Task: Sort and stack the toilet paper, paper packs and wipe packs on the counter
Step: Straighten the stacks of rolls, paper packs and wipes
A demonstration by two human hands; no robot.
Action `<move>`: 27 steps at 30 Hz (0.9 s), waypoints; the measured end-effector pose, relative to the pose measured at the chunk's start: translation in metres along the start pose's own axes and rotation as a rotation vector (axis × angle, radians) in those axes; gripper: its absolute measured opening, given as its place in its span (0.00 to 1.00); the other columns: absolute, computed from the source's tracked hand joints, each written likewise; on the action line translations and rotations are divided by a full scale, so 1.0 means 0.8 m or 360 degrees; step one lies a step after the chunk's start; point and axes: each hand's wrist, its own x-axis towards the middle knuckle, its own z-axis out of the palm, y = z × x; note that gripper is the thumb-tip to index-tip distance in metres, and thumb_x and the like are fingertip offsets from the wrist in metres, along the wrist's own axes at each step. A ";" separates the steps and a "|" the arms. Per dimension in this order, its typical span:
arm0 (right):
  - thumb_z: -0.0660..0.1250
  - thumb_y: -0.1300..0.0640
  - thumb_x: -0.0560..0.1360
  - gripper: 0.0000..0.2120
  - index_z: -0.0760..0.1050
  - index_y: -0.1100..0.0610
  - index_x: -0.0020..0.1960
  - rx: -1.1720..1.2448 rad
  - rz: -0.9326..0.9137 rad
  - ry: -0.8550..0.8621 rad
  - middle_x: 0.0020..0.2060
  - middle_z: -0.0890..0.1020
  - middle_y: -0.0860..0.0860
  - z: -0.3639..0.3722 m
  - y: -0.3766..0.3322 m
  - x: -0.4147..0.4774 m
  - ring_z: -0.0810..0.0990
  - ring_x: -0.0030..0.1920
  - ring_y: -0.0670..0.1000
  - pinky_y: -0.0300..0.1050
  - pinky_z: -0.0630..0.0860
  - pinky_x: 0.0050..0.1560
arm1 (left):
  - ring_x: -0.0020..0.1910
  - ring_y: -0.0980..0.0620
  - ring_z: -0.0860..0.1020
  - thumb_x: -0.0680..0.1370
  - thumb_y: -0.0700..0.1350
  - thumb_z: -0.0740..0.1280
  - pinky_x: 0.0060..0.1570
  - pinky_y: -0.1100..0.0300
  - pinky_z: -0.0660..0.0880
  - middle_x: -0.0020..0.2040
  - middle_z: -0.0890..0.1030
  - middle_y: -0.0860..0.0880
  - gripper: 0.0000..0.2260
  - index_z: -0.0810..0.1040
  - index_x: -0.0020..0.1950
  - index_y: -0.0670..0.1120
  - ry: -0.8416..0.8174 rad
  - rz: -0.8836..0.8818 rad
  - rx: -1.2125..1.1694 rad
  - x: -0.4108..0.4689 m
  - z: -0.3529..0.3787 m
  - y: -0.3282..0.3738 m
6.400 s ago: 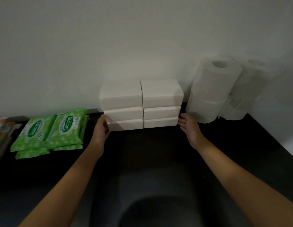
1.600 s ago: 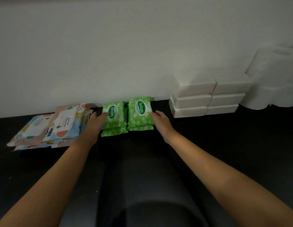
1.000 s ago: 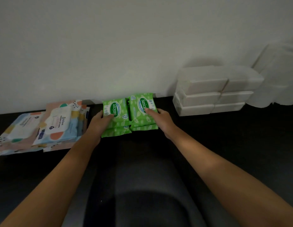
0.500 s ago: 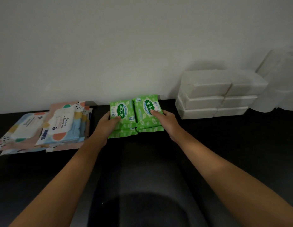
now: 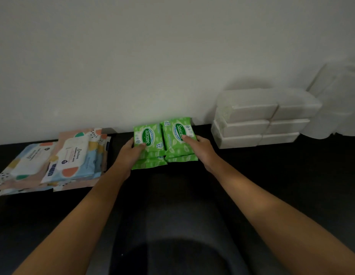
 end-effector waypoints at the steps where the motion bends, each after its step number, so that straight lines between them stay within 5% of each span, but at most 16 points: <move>1: 0.67 0.49 0.74 0.19 0.77 0.57 0.61 -0.0011 0.0003 -0.0004 0.55 0.82 0.56 0.000 -0.001 0.001 0.81 0.56 0.54 0.51 0.75 0.63 | 0.55 0.41 0.78 0.78 0.39 0.62 0.53 0.47 0.77 0.59 0.79 0.41 0.14 0.74 0.64 0.45 -0.0007 -0.0002 0.0001 0.000 0.000 0.002; 5: 0.67 0.49 0.74 0.19 0.78 0.57 0.61 -0.0031 0.0013 -0.0003 0.55 0.82 0.56 0.002 -0.003 0.002 0.81 0.56 0.54 0.51 0.75 0.63 | 0.57 0.40 0.78 0.78 0.39 0.62 0.59 0.43 0.74 0.61 0.78 0.40 0.14 0.74 0.63 0.45 -0.0032 0.0010 0.0045 0.003 -0.003 0.002; 12: 0.66 0.48 0.74 0.20 0.77 0.57 0.62 -0.0045 0.0013 -0.0031 0.56 0.82 0.56 0.008 -0.004 0.002 0.81 0.57 0.54 0.50 0.75 0.63 | 0.55 0.43 0.78 0.78 0.39 0.61 0.59 0.46 0.75 0.61 0.78 0.41 0.15 0.73 0.64 0.44 -0.0005 0.0019 0.0052 0.006 -0.009 0.000; 18: 0.63 0.48 0.76 0.21 0.74 0.58 0.64 -0.0131 0.0015 -0.0016 0.58 0.80 0.54 0.008 -0.009 -0.005 0.79 0.59 0.53 0.40 0.72 0.54 | 0.54 0.44 0.77 0.79 0.39 0.61 0.58 0.48 0.75 0.61 0.78 0.41 0.15 0.72 0.66 0.44 -0.0013 0.0013 0.0037 0.005 -0.011 -0.001; 24: 0.63 0.49 0.76 0.19 0.75 0.58 0.63 -0.0105 -0.0009 0.0008 0.58 0.81 0.56 0.011 -0.007 -0.004 0.79 0.59 0.54 0.44 0.73 0.59 | 0.59 0.40 0.77 0.79 0.38 0.61 0.61 0.44 0.73 0.62 0.78 0.40 0.15 0.73 0.65 0.44 -0.0056 0.0018 0.0039 0.003 -0.015 -0.002; 27: 0.63 0.50 0.77 0.19 0.75 0.58 0.63 -0.0067 -0.0020 0.0011 0.58 0.81 0.56 0.011 -0.006 -0.003 0.79 0.59 0.54 0.42 0.73 0.57 | 0.53 0.42 0.78 0.79 0.36 0.60 0.59 0.46 0.74 0.61 0.78 0.39 0.15 0.72 0.65 0.43 -0.0084 0.0031 0.0024 0.003 -0.017 -0.003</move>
